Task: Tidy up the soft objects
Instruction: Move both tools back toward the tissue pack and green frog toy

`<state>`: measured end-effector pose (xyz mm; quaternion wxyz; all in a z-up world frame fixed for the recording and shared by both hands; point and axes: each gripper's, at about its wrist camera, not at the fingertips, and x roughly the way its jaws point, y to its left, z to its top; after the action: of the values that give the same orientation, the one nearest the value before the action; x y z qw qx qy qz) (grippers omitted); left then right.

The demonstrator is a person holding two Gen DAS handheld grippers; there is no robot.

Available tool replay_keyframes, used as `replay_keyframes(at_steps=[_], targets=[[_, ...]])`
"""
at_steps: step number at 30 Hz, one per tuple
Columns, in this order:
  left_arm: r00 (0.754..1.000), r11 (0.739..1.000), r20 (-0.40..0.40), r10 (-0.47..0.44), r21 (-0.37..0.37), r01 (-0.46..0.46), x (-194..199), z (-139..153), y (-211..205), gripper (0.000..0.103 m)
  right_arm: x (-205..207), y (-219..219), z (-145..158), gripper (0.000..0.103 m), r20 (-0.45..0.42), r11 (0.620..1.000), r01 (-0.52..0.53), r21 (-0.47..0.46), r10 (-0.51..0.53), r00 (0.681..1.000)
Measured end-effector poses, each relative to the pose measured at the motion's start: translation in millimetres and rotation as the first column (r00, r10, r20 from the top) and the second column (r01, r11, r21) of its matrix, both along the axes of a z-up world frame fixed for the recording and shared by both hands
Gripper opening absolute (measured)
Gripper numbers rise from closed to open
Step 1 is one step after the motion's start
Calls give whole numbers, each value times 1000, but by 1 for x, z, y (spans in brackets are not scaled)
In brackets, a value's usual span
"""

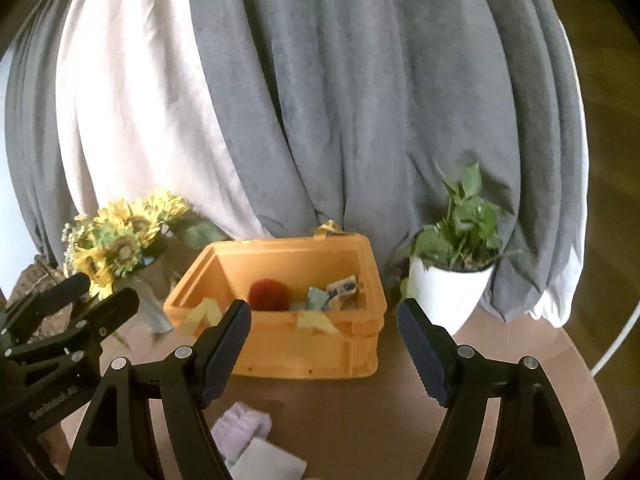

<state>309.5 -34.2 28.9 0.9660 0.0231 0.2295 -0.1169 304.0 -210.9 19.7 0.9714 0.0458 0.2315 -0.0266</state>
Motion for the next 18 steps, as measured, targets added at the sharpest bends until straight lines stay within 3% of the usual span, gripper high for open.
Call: replay_keyframes(at_steps=[11,18], targets=[[997,997,-13,76,-1,-76,-51,-25,14,78,-41,11,-21,77,-13,998,-66,-18,66,998],[994,996,-69,86,-10,-86,-70,-49,14,79,-54,12,-42,77,-78,995,-105,6,105,991]])
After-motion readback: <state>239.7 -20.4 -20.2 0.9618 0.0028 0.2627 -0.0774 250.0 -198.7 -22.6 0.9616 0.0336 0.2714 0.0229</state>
